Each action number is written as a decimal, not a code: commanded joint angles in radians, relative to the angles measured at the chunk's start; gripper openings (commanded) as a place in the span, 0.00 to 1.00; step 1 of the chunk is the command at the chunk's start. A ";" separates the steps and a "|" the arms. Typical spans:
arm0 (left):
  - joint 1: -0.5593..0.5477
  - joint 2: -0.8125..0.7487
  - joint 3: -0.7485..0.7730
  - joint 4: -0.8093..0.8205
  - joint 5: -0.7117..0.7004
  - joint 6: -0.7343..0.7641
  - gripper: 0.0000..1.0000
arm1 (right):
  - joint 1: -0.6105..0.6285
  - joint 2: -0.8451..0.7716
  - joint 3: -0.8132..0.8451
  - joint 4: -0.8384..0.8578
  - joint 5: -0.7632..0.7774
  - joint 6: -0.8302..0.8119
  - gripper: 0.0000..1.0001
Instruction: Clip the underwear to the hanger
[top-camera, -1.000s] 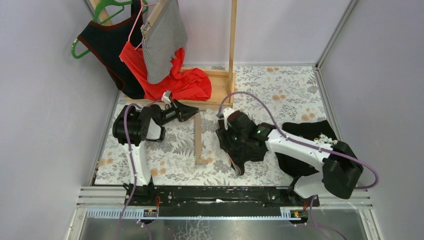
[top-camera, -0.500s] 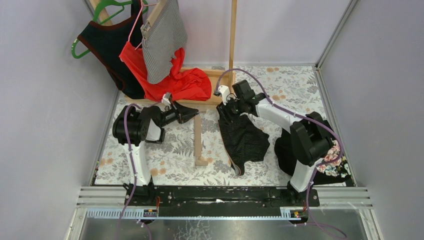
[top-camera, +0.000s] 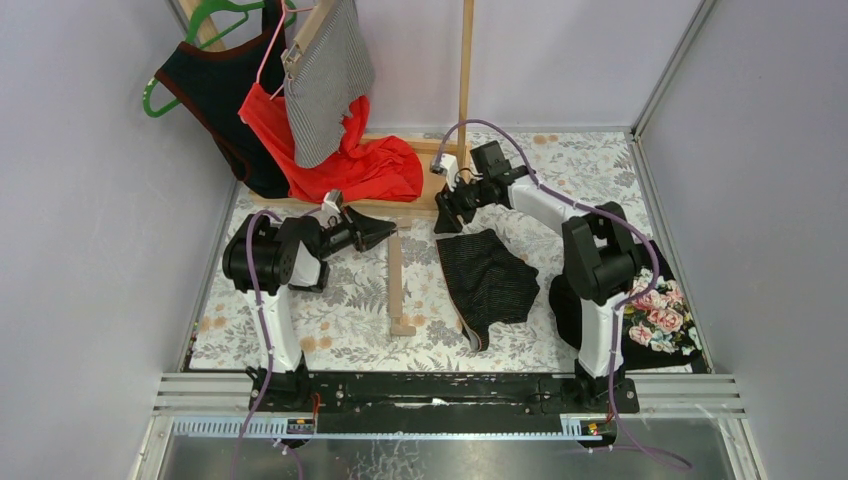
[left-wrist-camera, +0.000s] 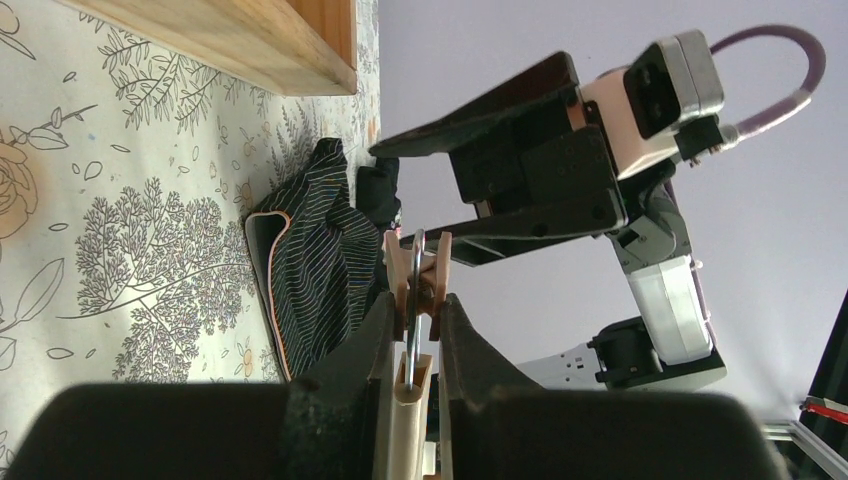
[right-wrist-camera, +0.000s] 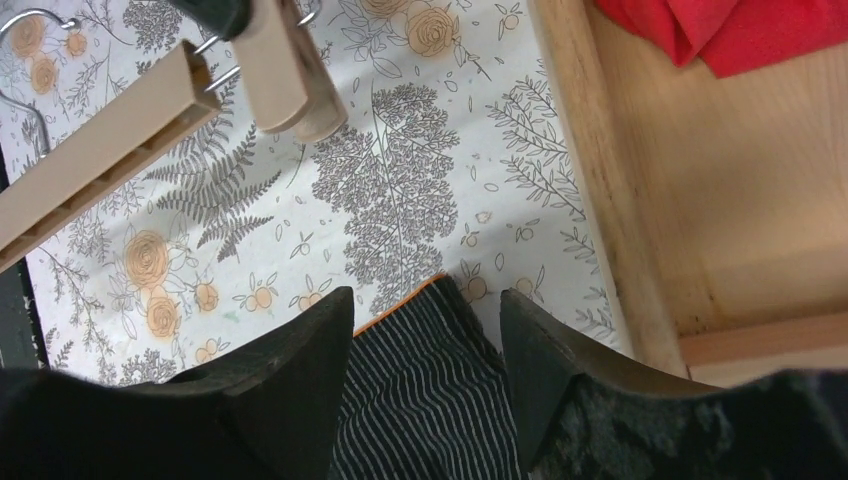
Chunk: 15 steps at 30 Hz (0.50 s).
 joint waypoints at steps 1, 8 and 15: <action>-0.007 -0.015 -0.009 0.079 -0.007 -0.008 0.00 | -0.012 0.081 0.102 -0.077 -0.075 -0.064 0.62; -0.010 -0.008 -0.006 0.074 -0.009 -0.003 0.00 | -0.021 0.114 0.107 -0.076 -0.063 -0.075 0.62; -0.014 -0.003 -0.006 0.075 -0.012 -0.002 0.00 | -0.025 0.139 0.108 -0.069 -0.047 -0.070 0.66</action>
